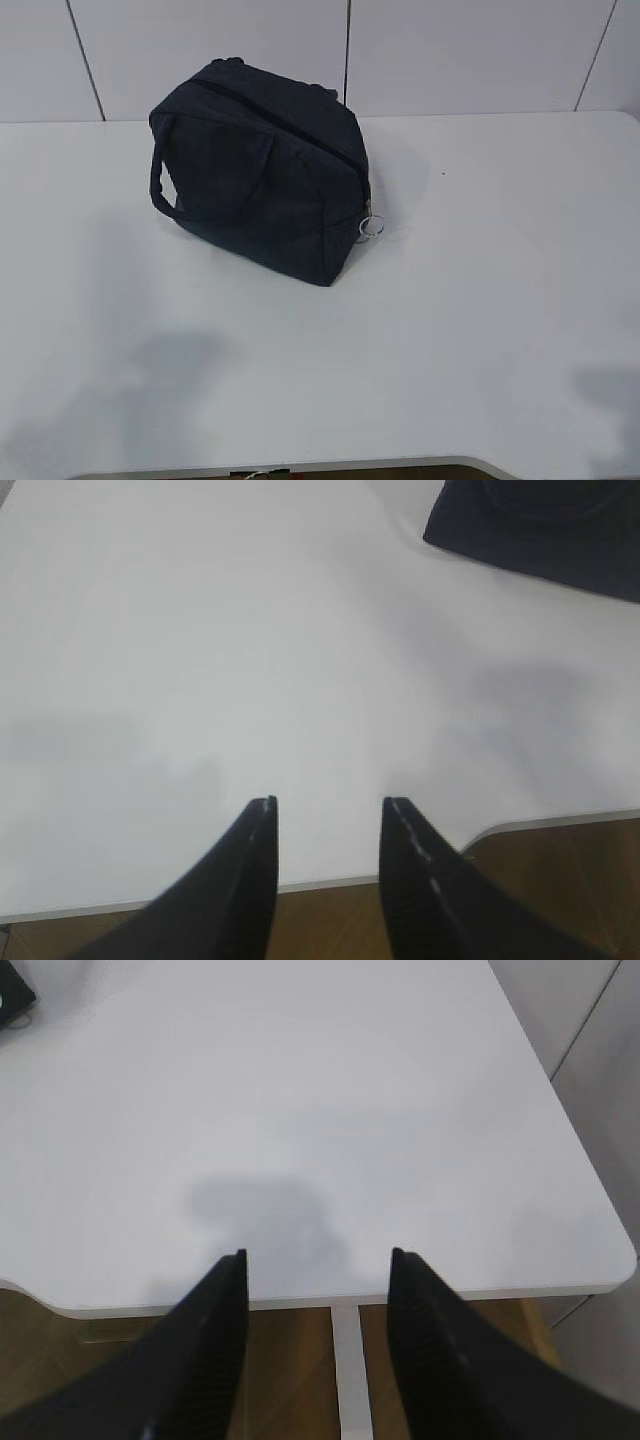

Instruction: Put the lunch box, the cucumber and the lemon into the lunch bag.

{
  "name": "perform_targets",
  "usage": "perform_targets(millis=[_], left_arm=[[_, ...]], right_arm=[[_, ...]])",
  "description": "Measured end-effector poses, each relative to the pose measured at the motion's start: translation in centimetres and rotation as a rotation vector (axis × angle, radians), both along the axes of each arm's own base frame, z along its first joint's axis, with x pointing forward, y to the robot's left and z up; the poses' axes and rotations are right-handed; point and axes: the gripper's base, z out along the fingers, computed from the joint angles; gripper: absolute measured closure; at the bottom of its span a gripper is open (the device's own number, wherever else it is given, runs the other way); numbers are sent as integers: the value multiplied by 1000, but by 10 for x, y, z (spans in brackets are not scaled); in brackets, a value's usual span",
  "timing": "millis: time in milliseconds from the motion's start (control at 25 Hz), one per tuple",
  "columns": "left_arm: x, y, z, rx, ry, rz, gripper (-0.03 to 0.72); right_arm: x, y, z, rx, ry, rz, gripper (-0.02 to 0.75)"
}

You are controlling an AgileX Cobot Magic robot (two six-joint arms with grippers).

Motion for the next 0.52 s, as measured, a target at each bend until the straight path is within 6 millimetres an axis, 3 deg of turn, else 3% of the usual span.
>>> perform_targets(millis=[520], left_arm=[[0,0,0,0,0,0,446]], right_arm=[[0,0,0,0,0,0,364]])
